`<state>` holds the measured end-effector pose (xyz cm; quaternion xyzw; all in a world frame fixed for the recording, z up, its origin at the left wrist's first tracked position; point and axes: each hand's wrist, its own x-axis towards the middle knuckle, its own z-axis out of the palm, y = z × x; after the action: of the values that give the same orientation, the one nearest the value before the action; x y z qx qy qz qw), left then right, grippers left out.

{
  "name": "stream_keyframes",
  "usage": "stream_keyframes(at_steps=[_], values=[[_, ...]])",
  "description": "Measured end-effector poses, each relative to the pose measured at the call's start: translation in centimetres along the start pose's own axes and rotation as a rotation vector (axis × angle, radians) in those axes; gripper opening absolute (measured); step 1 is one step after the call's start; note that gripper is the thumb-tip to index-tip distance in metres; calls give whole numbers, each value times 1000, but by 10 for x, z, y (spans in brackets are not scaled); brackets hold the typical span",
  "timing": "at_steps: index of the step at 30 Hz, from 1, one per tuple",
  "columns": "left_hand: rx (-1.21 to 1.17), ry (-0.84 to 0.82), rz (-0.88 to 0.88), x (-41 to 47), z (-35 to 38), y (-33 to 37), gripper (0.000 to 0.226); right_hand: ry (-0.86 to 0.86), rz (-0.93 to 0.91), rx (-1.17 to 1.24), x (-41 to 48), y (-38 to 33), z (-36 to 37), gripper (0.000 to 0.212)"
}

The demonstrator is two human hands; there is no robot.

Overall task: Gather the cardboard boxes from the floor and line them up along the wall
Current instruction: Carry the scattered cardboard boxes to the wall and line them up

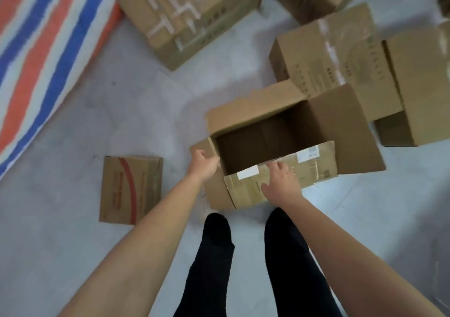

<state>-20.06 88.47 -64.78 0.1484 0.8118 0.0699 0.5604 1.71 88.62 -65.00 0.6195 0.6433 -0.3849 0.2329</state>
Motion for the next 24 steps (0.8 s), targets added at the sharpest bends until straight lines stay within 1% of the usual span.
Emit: stream_keyframes(at_steps=[2, 4, 7, 8, 9, 11, 13, 14, 15, 16, 17, 18, 19, 20, 22, 23, 24], values=[[-63, 56, -41, 40, 16, -1, 76, -22, -77, -162, 35, 8, 17, 70], [-102, 110, -22, 76, 25, 2, 84, -51, -129, -290, 57, 15, 29, 79], [-221, 181, 35, 132, 36, 9, 91, -82, -155, -371, 83, 34, 52, 86], [-270, 186, 40, 151, 37, 12, 98, -67, -164, -396, 87, 42, 60, 87], [-337, 172, 29, 169, 37, 15, 109, -21, -185, -427, 89, 48, 66, 86], [-470, 118, -22, 224, 39, 3, 129, 137, -236, -452, 90, 60, 75, 77], [-595, 55, -53, 276, 38, -16, 140, 250, -280, -430, 88, 66, 81, 62], [-623, 44, -66, 277, 37, -19, 141, 260, -289, -422, 84, 69, 82, 55], [-628, 63, -62, 254, 35, -11, 136, 255, -287, -423, 81, 71, 82, 51], [-617, 79, -39, 224, 33, -1, 122, 237, -276, -430, 78, 72, 80, 48], [-596, 66, 11, 186, 31, 13, 100, 223, -258, -441, 74, 72, 77, 46], [-554, 42, 90, 165, 30, 18, 75, 209, -237, -457, 70, 73, 74, 44], [-488, 51, 161, 154, 33, 17, 55, 193, -220, -476, 67, 75, 72, 43], [-373, 100, 224, 145, 34, 12, 42, 182, -208, -490, 61, 75, 68, 42], [-67, 224, 371, 127, 35, 1, 31, 177, -203, -493, 53, 76, 65, 39], [113, 238, 449, 120, 33, -8, 31, 176, -204, -484, 48, 76, 64, 37], [326, 217, 521, 116, 32, -19, 38, 175, -202, -470, 44, 76, 63, 36]])
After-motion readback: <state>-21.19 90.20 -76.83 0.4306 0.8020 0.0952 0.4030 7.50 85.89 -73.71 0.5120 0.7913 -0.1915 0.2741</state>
